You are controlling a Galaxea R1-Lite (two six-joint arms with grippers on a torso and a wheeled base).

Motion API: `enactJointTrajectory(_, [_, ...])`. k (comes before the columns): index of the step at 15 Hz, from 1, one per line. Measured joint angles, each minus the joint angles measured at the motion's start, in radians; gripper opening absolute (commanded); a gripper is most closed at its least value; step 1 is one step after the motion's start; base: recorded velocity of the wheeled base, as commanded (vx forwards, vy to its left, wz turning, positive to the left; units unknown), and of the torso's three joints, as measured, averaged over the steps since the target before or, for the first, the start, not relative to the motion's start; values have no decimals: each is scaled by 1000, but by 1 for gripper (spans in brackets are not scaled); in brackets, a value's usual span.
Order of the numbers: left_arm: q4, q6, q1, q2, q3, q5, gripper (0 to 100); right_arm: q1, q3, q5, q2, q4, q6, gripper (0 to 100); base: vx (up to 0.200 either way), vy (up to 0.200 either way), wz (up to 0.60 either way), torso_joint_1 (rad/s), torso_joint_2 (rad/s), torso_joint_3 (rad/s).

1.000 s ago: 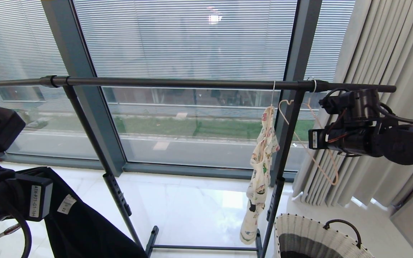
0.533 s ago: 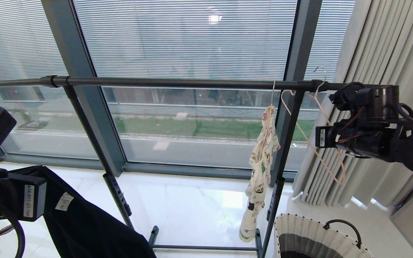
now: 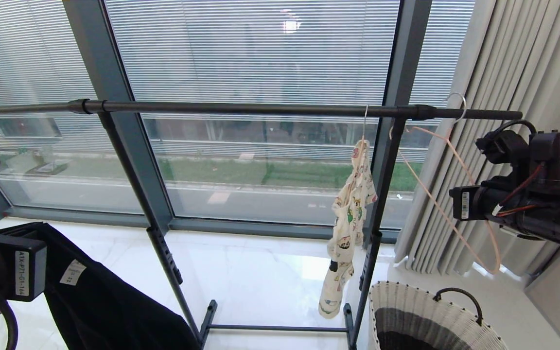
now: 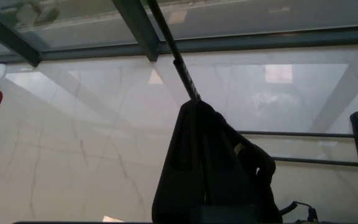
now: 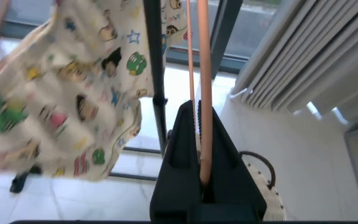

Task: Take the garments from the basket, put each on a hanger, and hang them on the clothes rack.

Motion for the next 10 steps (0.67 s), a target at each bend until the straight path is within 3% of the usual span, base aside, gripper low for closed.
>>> enactJointTrajectory(9, [0, 14, -2, -1, 0, -1, 0, 115, 229, 1, -214, 3, -56, 0, -200, 0, 0, 3, 2, 4])
enactJointTrajectory(10, [0, 14, -4, 0, 0, -1, 0, 132, 251, 2, -235, 7, -56, 0, 0, 0, 0, 0, 0, 0])
